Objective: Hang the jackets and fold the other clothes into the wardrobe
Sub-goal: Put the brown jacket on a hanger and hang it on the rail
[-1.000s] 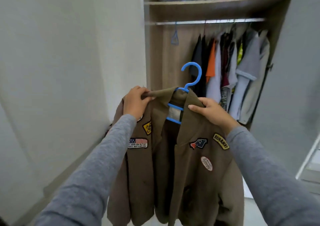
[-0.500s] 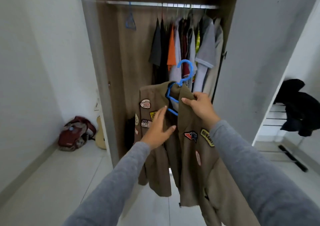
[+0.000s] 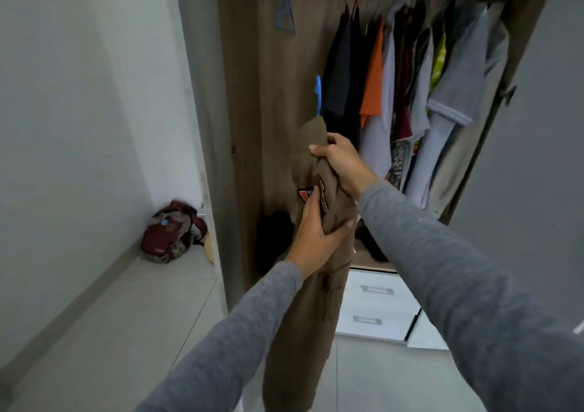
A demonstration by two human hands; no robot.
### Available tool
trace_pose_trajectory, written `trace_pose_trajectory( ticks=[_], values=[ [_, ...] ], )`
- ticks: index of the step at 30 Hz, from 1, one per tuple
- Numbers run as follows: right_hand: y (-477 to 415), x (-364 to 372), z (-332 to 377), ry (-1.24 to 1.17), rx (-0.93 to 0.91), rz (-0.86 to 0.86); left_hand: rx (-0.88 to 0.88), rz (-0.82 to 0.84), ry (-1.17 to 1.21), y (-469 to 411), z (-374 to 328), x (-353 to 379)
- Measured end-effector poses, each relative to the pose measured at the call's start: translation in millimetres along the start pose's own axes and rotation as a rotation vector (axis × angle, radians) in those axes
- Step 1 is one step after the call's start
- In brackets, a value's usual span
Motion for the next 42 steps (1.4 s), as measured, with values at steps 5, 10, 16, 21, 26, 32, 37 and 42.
trace_pose_trajectory(
  ticks=[5,10,16,21,26,32,37,42],
  values=[
    [-74,29,1,0.004,-0.031,0.015,0.041,-0.075,0.047,-69,20,-39],
    [-170,53,31,-0.050,-0.140,-0.026,0.084,-0.141,-0.011,-173,38,-88],
    [-243,58,63,-0.074,-0.242,-0.006,0.153,-0.171,-0.040,-257,37,-102],
    [-300,57,87,-0.048,-0.317,0.018,0.232,-0.206,-0.031,-320,33,-104],
    [-380,48,126,-0.066,-0.403,0.032,0.353,-0.247,-0.067,-409,16,-110],
    [-467,31,172,-0.057,-0.453,0.060,0.414,-0.308,-0.127,-519,5,-108],
    [-537,14,207,-0.025,-0.464,0.064,0.462,-0.308,-0.180,-601,-8,-104],
    [-590,9,231,-0.015,-0.494,0.040,0.468,-0.323,-0.183,-662,-11,-116]
  ],
)
Point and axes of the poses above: each hand's wrist, its own y-axis away from the middle knuckle, its own x-axis out of the palm, z = x × y, the point moved 8 cm from there along -y, towards the middle knuckle, and after that the axes turned 6 degrees about -y, right-handed, at the moved point
